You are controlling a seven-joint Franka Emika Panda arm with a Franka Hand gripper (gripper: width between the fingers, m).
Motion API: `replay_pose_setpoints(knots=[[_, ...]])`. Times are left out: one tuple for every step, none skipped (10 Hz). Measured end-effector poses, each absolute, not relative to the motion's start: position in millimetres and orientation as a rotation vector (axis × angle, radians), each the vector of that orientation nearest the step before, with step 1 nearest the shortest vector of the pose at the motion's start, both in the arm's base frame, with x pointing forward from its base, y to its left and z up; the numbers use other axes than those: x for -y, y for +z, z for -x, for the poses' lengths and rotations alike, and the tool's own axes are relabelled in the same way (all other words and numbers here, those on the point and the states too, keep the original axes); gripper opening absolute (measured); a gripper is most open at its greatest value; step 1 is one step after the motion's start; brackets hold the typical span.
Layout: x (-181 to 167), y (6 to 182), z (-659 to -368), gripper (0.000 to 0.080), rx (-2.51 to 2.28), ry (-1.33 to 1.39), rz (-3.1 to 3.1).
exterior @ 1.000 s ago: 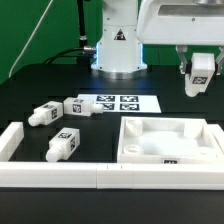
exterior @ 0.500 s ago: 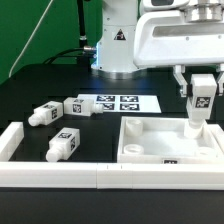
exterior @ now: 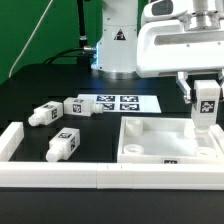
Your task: Assemble one leg
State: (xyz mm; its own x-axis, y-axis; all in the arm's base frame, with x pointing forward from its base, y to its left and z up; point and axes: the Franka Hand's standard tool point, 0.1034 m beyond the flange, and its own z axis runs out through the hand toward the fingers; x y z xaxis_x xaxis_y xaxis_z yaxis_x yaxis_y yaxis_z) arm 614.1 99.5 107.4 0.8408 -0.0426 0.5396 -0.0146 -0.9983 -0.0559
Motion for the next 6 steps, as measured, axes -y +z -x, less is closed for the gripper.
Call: replay_pose_setpoints(knots=[[-97, 106.2, -619, 0.0284, 0.009, -0.882, 2.979], [-96, 111.1, -629, 0.0284, 0.029, -0.903, 2.98], [-96, 113.2, -636, 0.0284, 0.046, -0.921, 2.978], [-97, 108.9, -637, 0.0284, 0.048, -0.915, 2.981], [-98, 103.2, -634, 0.0284, 0.047, -0.917, 2.979], [-98, 97.5, -632, 0.0284, 0.039, -0.909, 2.982]])
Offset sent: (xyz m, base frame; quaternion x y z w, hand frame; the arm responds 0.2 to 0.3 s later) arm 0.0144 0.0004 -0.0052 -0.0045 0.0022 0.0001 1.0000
